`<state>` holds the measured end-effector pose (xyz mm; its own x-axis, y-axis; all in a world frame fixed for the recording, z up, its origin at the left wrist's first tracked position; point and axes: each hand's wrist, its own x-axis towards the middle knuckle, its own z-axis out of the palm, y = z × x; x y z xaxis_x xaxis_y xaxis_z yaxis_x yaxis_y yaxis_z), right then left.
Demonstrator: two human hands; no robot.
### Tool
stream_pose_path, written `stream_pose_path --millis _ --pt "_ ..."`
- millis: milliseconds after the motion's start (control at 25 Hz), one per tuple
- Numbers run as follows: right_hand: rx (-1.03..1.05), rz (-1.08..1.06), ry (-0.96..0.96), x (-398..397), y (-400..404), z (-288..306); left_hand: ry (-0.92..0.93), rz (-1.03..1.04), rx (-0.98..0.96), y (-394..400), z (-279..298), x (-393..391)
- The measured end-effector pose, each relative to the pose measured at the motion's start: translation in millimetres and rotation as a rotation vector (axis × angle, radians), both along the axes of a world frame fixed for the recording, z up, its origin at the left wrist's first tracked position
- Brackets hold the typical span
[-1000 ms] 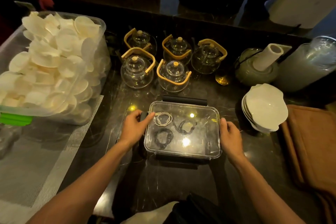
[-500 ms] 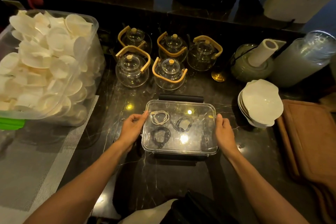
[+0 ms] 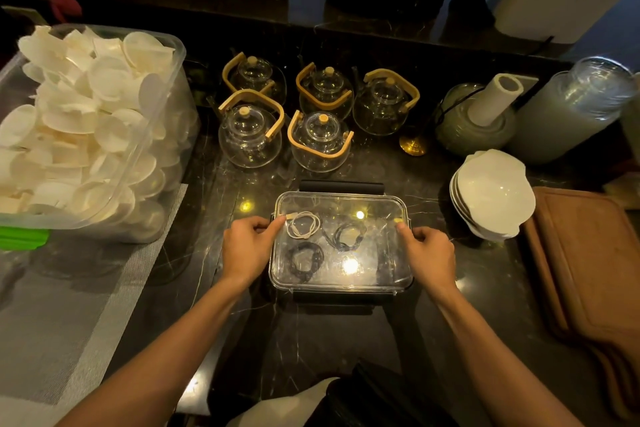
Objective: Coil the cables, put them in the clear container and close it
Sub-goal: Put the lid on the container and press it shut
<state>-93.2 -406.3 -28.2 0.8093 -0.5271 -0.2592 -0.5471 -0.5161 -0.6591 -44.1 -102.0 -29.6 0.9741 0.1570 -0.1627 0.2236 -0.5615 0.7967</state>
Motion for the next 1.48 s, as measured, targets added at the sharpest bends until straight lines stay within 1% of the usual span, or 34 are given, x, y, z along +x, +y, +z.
stream_pose_path --millis 80,120,160,200,240,280,360,400,480,600,680,840,1000,1200,1360,1480 --pt "0.020 0.046 0.030 -2.3 -2.8 5.2 0.026 -0.031 0.044 -0.2 3.1 1.6" --pt "-0.050 0.110 0.042 -3.5 -3.2 9.5 0.009 -0.073 0.110 -0.5 7.0 4.8" --pt "-0.184 0.183 0.044 -4.1 -1.4 13.6 -0.037 -0.142 0.175 -1.2 12.0 10.6" --pt "-0.315 0.257 0.024 -3.8 2.7 17.2 -0.098 -0.241 0.213 -3.6 18.3 19.0" --pt "-0.393 0.340 -0.017 -3.7 8.6 21.2 -0.154 -0.361 0.231 -8.8 26.1 29.0" --pt "-0.399 0.440 -0.045 -3.6 15.4 25.4 -0.199 -0.490 0.247 -16.0 34.2 39.4" --pt "-0.329 0.646 -0.019 -6.5 28.7 29.9 -0.218 -0.727 0.324 -35.1 45.8 57.4" --pt "-0.305 0.721 0.019 -11.0 32.8 28.1 -0.212 -0.815 0.365 -45.0 48.0 63.3" --pt "-0.296 0.802 0.042 -24.2 35.3 20.3 -0.197 -0.915 0.416 -59.0 45.3 71.4" --pt "-0.283 0.796 -0.036 -38.8 34.6 10.6 -0.144 -0.938 0.456 -65.2 31.8 74.3" --pt "-0.305 0.803 -0.059 -41.2 34.4 5.8 -0.150 -0.929 0.466 -64.6 22.7 74.7" --pt "-0.382 0.892 -0.048 -45.2 27.3 -2.4 -0.160 -0.869 0.428 -63.3 9.8 73.7" --pt "-0.422 0.887 -0.085 -46.9 28.2 -5.6 -0.116 -0.776 0.348 -66.5 3.1 73.3" --pt "-0.443 0.876 -0.077 -47.1 30.2 -6.2 -0.230 -0.748 0.474 -71.3 -2.3 66.7" --pt "-0.475 0.871 -0.076 -44.7 32.4 -9.4 -0.224 -0.739 0.502 -75.9 -1.7 72.9" --pt "-0.443 0.864 -0.088 -38.4 28.9 -10.8 -0.255 -0.738 0.546 -77.4 -4.5 75.5"
